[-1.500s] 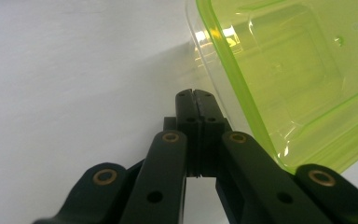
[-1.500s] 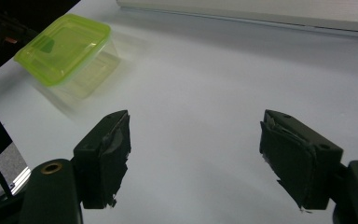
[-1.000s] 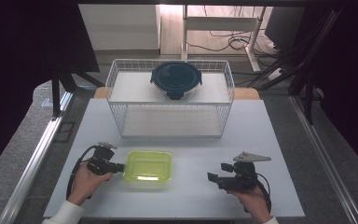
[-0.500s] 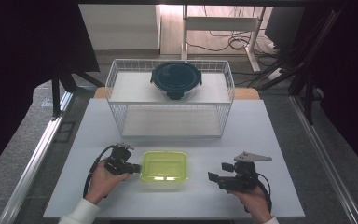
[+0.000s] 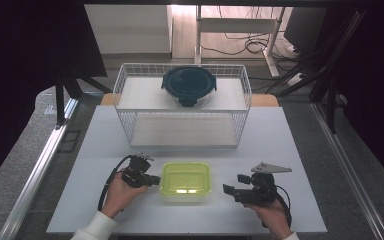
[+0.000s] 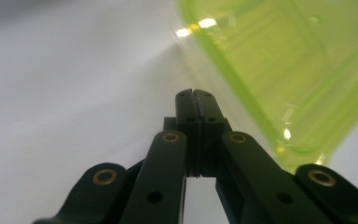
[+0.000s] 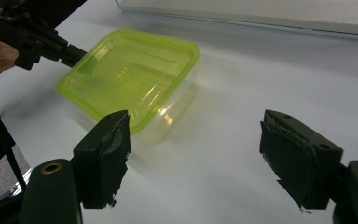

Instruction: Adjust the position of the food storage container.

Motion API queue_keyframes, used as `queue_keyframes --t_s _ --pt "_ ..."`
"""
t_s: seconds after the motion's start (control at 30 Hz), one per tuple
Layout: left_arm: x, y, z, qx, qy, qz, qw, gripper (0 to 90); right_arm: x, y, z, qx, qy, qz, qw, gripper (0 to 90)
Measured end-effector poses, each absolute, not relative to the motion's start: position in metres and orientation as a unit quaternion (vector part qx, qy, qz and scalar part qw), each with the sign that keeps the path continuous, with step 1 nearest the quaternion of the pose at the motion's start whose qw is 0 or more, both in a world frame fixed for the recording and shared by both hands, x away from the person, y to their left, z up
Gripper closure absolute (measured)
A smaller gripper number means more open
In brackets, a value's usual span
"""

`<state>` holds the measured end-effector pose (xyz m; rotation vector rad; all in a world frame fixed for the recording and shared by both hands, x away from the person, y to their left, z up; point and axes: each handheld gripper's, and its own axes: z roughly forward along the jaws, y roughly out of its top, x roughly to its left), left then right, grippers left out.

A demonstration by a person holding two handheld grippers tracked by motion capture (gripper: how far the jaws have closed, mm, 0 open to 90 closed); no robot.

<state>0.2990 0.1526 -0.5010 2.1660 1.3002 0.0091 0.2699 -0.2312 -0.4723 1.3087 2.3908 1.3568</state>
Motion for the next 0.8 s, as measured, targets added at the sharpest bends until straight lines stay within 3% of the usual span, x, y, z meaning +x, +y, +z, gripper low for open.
queue_keyframes --t_s 0.07,0.3,0.37,0.43,0.47,0.53,0.6,0.8 --pt "0.297 0.167 -0.490 0.803 0.506 0.032 0.314 90.0 0.270 -0.232 -0.471 0.433 0.776 0.458 0.028 24.6" --pt "0.278 0.183 -0.463 0.774 0.506 0.060 0.375 85.6 0.269 -0.229 -0.469 0.432 0.776 0.459 0.029 25.0" --pt "0.270 0.189 -0.456 0.765 0.508 0.077 0.388 78.8 0.269 -0.229 -0.469 0.429 0.778 0.458 0.033 25.1" --pt "0.265 0.193 -0.451 0.759 0.513 0.071 0.395 60.9 0.269 -0.228 -0.467 0.427 0.778 0.459 0.035 25.2" --pt "0.262 0.195 -0.450 0.754 0.517 0.066 0.401 45.7 0.269 -0.228 -0.465 0.425 0.777 0.463 0.037 25.2" --pt "0.258 0.198 -0.450 0.739 0.525 0.061 0.417 36.8 0.269 -0.227 -0.465 0.424 0.777 0.463 0.037 25.2" --pt "0.256 0.199 -0.451 0.739 0.525 0.061 0.418 32.1 0.270 -0.223 -0.463 0.419 0.779 0.464 0.039 24.8" --pt "0.250 0.199 -0.446 0.733 0.517 0.053 0.439 29.5 0.275 -0.220 -0.456 0.408 0.785 0.465 0.042 24.7"
